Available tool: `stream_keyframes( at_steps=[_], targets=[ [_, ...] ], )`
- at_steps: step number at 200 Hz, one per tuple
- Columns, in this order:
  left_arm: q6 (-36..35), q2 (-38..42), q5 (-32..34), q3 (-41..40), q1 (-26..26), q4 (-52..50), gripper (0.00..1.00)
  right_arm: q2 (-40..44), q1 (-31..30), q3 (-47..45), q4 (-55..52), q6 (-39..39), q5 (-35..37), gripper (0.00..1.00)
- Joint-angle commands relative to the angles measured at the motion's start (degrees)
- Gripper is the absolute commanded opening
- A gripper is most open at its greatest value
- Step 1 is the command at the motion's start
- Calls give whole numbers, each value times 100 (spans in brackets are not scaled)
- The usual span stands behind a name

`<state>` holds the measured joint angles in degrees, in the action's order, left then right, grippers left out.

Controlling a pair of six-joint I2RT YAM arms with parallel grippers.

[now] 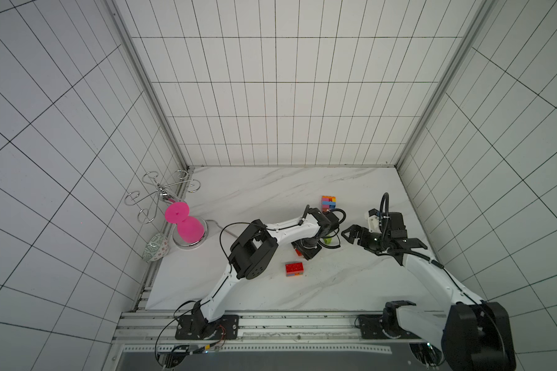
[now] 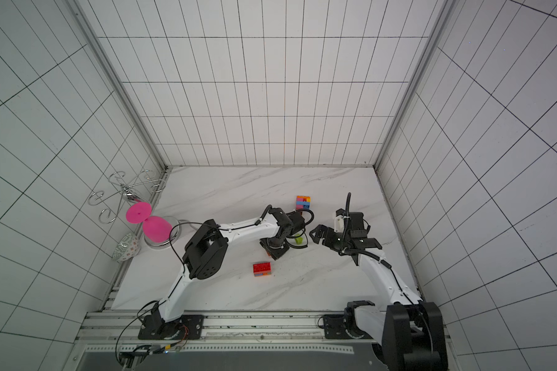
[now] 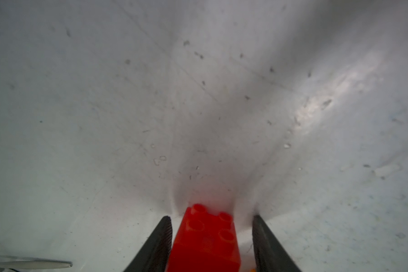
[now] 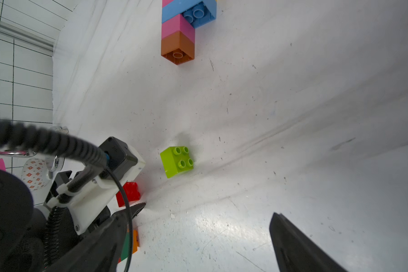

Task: Assemble the letter p with lego
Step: Adjust the lego brick at the center of the board.

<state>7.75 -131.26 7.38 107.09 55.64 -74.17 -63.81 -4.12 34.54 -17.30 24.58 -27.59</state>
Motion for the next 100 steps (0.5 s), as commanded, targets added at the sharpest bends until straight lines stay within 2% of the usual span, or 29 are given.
stream_keyframes(
  at_steps=[1,17,51,69,100],
  targets=[
    [-111,-251,-72,188,44,-124,63,43,48,-63,-79,-85,-23,98],
    [-170,-229,-168,330,27,-85,68,102,48,-84,-106,-52,-53,98],
    [-209,126,-586,306,-111,333,73,150,44,-176,-13,-101,-358,98],
    [-132,495,-882,-75,-276,786,75,92,41,-176,9,-154,-506,100],
    [159,1532,-1474,-1205,-691,2045,78,79,-325,-97,-34,-264,-380,92]
  ],
)
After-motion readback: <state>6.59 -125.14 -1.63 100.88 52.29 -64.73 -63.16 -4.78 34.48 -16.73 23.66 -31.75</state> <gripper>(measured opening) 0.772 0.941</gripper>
